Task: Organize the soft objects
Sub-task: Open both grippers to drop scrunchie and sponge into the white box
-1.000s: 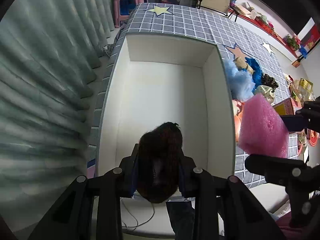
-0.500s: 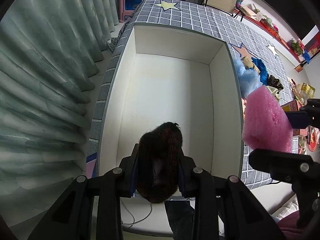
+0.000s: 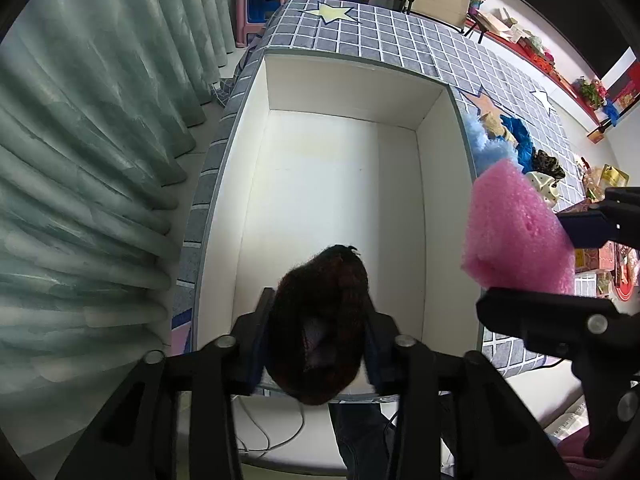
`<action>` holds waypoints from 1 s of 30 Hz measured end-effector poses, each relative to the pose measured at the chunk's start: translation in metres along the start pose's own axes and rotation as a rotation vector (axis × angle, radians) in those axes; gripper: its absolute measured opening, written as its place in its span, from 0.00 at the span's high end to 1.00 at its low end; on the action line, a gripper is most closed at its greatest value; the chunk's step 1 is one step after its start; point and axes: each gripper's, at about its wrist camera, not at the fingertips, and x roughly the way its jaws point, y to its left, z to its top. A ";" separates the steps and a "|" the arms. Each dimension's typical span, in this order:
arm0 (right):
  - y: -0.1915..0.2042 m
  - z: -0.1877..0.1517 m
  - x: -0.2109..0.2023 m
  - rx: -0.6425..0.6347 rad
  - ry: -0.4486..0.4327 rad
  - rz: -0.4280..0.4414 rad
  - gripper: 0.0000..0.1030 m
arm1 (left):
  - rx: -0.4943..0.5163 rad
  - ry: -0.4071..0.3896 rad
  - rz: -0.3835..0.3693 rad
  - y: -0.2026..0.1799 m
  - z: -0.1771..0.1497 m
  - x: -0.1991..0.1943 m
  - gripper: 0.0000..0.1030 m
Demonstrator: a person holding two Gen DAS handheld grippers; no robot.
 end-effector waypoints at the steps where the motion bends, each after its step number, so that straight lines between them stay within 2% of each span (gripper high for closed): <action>1: 0.000 0.000 0.000 -0.001 0.000 0.001 0.41 | 0.000 -0.006 0.003 0.000 0.000 -0.001 0.38; 2: 0.000 0.000 0.000 -0.001 0.001 0.003 0.40 | 0.000 -0.014 0.005 -0.001 0.001 -0.003 0.31; 3: -0.001 0.001 0.001 0.002 0.002 0.007 0.40 | -0.003 -0.023 0.005 -0.001 0.001 -0.004 0.19; 5: -0.003 0.001 0.001 0.011 0.005 0.009 0.37 | -0.010 -0.051 0.002 0.000 0.002 -0.008 0.18; 6: -0.003 0.001 0.000 0.016 0.004 0.009 0.31 | -0.013 -0.060 -0.002 0.001 0.003 -0.010 0.16; 8: -0.004 0.001 -0.001 0.025 0.000 0.008 0.25 | -0.027 -0.074 -0.009 0.002 0.004 -0.013 0.10; 10: -0.006 0.001 -0.003 0.038 -0.003 0.008 0.25 | -0.033 -0.067 -0.018 0.004 0.005 -0.013 0.00; 11: -0.006 0.001 -0.003 0.041 -0.003 0.006 0.25 | -0.037 -0.057 -0.020 0.004 0.006 -0.011 0.00; 13: -0.007 0.000 -0.004 0.051 -0.005 -0.003 0.18 | -0.043 -0.051 -0.028 0.005 0.006 -0.010 0.00; 15: -0.010 0.000 -0.005 0.069 -0.012 -0.025 0.01 | -0.050 -0.051 -0.035 0.007 0.006 -0.010 0.00; 18: -0.015 -0.002 -0.008 0.108 -0.021 0.011 0.01 | -0.054 -0.054 -0.043 0.007 0.007 -0.012 0.00; 30: -0.007 0.003 -0.013 0.100 -0.040 -0.015 0.01 | -0.024 -0.058 -0.034 0.009 0.011 -0.019 0.00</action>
